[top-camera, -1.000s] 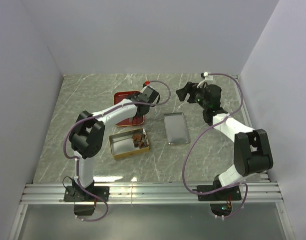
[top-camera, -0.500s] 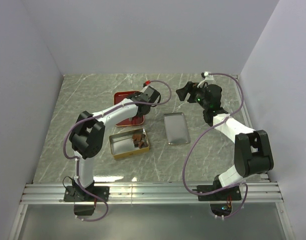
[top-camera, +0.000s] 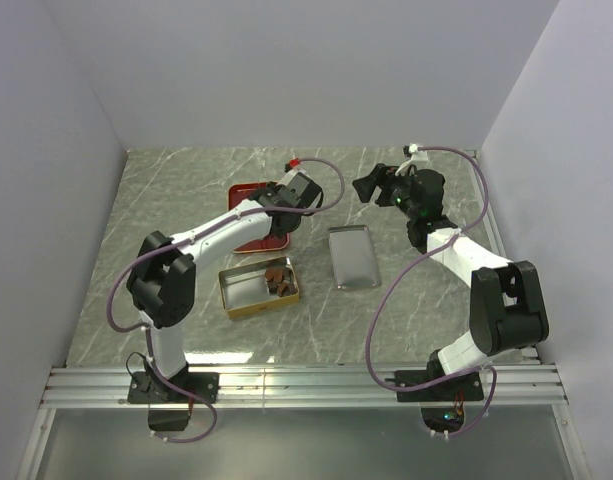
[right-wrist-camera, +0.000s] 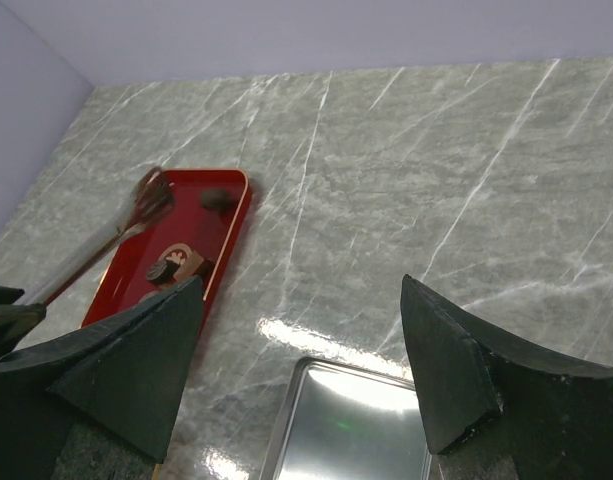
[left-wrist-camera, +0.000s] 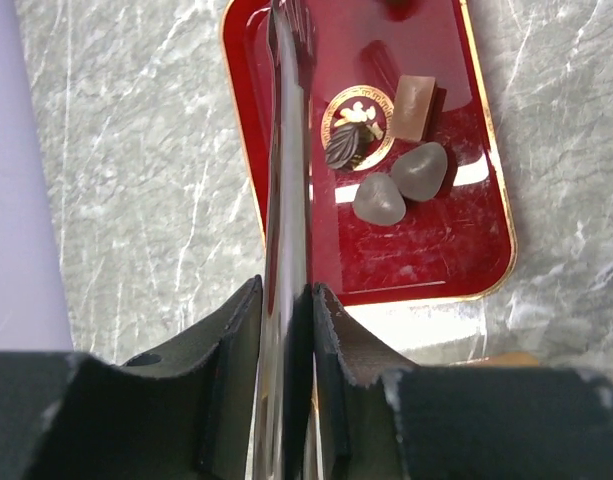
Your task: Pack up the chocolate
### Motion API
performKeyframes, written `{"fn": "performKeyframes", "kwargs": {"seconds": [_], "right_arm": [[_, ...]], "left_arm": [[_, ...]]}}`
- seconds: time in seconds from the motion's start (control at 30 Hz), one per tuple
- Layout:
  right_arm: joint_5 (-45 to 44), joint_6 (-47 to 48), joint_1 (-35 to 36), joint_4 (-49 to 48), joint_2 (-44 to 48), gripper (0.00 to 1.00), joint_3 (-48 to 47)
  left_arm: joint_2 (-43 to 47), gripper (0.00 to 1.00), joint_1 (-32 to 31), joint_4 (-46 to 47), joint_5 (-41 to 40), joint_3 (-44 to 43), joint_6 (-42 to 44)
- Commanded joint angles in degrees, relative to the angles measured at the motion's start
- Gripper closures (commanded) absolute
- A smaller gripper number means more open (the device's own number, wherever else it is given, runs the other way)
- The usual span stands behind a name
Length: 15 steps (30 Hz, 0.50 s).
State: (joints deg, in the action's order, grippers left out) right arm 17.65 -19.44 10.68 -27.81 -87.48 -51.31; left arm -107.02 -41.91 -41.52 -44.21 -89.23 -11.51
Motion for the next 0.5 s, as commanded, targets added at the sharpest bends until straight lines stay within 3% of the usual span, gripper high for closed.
{"fn": "performKeyframes", "kwargs": {"seconds": [0.0, 0.47], "right_arm": [[0.5, 0.5, 0.0, -1.9, 2.4, 0.14, -0.2], [0.7, 0.5, 0.2, -2.0, 2.6, 0.14, -0.1]], "left_arm": [[3.7, 0.69, -1.1, -2.4, -2.7, 0.6, -2.4], [5.0, 0.67, -1.4, 2.1, -0.7, 3.0, -1.1]]}}
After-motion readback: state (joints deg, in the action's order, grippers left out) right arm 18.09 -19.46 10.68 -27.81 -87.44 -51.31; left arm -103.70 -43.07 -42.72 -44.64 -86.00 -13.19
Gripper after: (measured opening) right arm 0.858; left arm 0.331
